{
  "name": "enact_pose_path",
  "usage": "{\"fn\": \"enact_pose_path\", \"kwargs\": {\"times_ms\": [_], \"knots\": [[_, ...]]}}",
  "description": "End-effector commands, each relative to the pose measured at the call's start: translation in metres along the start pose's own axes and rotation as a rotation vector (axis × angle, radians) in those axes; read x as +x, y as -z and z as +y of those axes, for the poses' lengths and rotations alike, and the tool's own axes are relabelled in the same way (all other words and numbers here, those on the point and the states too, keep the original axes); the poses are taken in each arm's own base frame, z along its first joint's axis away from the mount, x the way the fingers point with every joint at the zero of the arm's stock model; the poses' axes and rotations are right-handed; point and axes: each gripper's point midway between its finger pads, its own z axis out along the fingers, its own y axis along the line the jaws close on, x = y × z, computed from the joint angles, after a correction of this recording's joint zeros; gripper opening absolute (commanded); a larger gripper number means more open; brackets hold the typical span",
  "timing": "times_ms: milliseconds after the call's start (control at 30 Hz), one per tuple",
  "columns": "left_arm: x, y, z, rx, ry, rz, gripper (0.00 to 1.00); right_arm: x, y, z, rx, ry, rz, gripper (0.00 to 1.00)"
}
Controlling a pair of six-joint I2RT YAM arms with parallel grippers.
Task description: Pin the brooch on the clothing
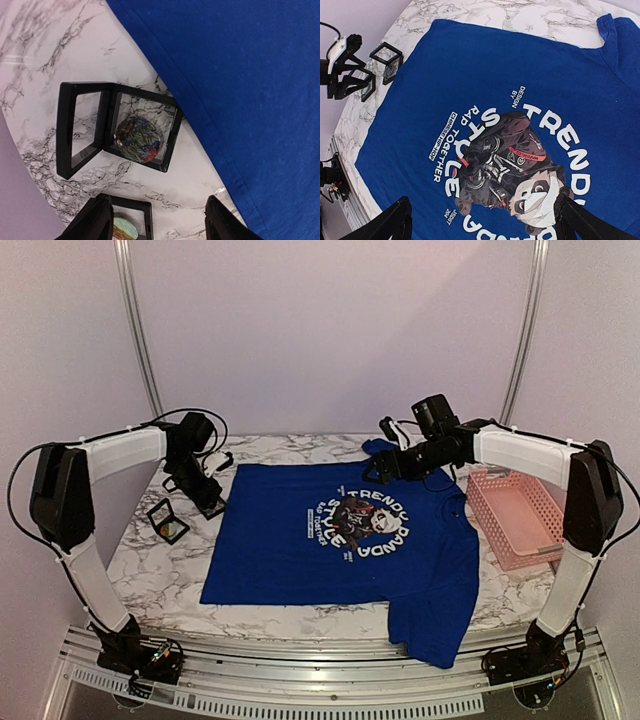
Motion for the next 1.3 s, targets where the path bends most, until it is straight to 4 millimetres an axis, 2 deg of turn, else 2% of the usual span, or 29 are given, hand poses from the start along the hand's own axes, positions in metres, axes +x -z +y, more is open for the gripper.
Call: {"fn": "enact_pose_path", "kwargs": {"times_ms": [0, 133, 400, 667, 867, 1033, 1267], "knots": [[-0.027, -0.007, 0.019, -0.048, 0.203, -0.091, 0.59, -0.014, 0.022, 0.009, 0.009, 0.015, -0.077, 0.97], [-0.028, -0.023, 0.022, -0.062, 0.251, -0.057, 0.54, -0.014, 0.024, 0.008, 0.018, 0.013, -0.076, 0.97], [-0.007, -0.058, 0.026, -0.017, 0.346, 0.028, 0.53, -0.016, 0.026, 0.014, 0.011, 0.024, -0.081, 0.97], [-0.006, -0.072, 0.024, 0.014, 0.368, 0.031, 0.58, -0.015, 0.026, 0.021, 0.003, 0.047, -0.076, 0.97], [-0.002, -0.084, 0.017, 0.104, 0.412, 0.049, 0.57, -0.016, 0.027, 0.024, 0.015, 0.065, -0.075, 0.97], [-0.004, -0.089, 0.022, 0.109, 0.419, 0.05, 0.57, -0.018, 0.026, 0.024, 0.023, 0.07, -0.074, 0.98], [-0.003, -0.097, 0.005, 0.192, 0.413, 0.067, 0.52, -0.016, 0.024, 0.022, 0.038, 0.072, -0.06, 0.98]]}}
